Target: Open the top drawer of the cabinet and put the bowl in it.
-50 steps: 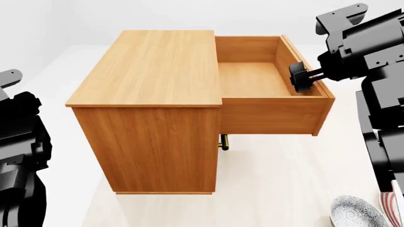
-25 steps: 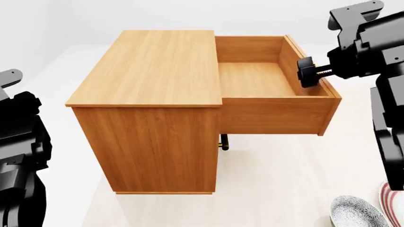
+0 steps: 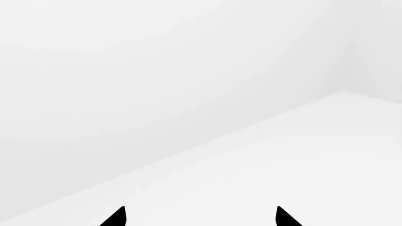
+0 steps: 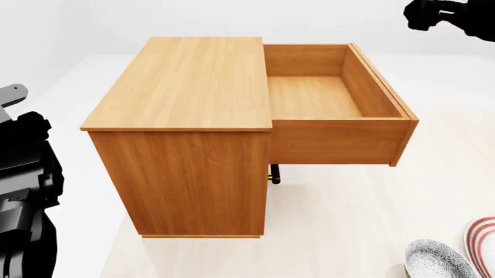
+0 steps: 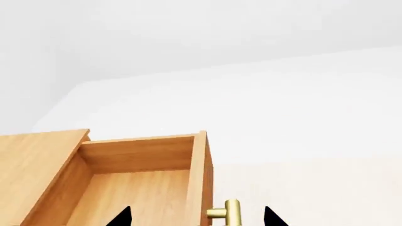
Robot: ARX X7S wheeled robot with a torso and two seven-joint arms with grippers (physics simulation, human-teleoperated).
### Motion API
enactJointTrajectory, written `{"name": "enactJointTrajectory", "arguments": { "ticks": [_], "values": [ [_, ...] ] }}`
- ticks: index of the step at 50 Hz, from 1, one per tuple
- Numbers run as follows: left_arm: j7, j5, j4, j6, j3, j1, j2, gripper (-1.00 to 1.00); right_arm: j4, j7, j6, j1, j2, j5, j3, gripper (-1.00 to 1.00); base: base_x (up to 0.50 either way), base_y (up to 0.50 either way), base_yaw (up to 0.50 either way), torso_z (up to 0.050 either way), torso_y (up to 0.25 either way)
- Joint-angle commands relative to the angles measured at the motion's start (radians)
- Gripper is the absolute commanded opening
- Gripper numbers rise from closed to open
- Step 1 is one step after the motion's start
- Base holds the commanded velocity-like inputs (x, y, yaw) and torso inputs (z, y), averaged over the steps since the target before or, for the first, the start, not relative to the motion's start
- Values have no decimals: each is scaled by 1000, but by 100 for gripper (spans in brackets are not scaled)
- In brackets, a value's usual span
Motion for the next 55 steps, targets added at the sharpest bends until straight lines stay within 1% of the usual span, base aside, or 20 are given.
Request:
{"name": "enactJointTrajectory", "arguments": {
  "ticks": [1, 6, 7, 9, 11, 14, 17, 22, 26, 30, 35, 38, 48, 55],
  "values": [
    [-1, 0, 0, -1, -2, -4, -2, 100, -555, 49, 329, -192, 164, 151, 241, 100, 0, 0, 0, 0, 0],
    [-1, 0, 0, -1, -4, -6, -4, 100, -799, 63, 459, -296, 247, 229, 331, 100, 0, 0, 0, 0, 0],
    [-1, 0, 0, -1, -5, -6, -4, 100, -813, 121, 461, -314, 289, 337, 330, 100, 0, 0, 0, 0, 0],
    [0, 0, 0, -1, -5, -7, -4, 100, -834, 296, 461, -353, 378, 621, 326, 100, 0, 0, 0, 0, 0],
    [1, -1, 0, -1, -6, -8, -3, 100, -858, 411, 460, -392, 446, 828, 315, 100, 0, 0, 0, 0, 0],
    [1, -1, 0, -1, -8, -9, -3, 100, -915, 486, 457, -447, 520, 1012, 295, 100, 0, 0, 0, 0, 0],
    [1, 0, 0, 0, -9, -8, -5, 100, -971, 506, 453, -489, 585, 1108, 258, 100, 0, 0, 0, 0, 0],
    [1, 0, 0, 0, -12, -6, -6, 100, -1043, 463, 431, -541, 660, 1134, 202, 100, 0, 0, 0, 0, 0],
    [1, -1, 0, 0, -14, -5, -5, 100, -1025, 540, 444, -580, 683, 1171, 178, 100, 0, 0, 0, 0, 0],
    [3, -2, 0, 1, -20, -1, -7, 100, -1056, 565, 408, -700, 718, 1180, 182, 100, 0, 0, 0, 0, 0],
    [2, 0, 0, 1, -23, 1, -7, 100, -1141, 505, 312, -900, 777, 1125, 175, 100, 0, 0, 0, 0, 0],
    [2, 0, 0, 0, -22, 0, -5, 100, -1182, 455, 260, -1008, 806, 1132, 203, 100, 0, 0, 0, 0, 0],
    [2, 1, 0, 0, -17, -3, -5, 100, -1150, 458, 150, -1309, 810, 1133, 331, 100, 0, 0, 0, 0, 0],
    [1, 0, 0, 1, -15, -1, -3, 100, -1166, 427, 105, -1451, 815, 1093, 362, 100, 0, 0, 0, 0, 0]
  ]
}}
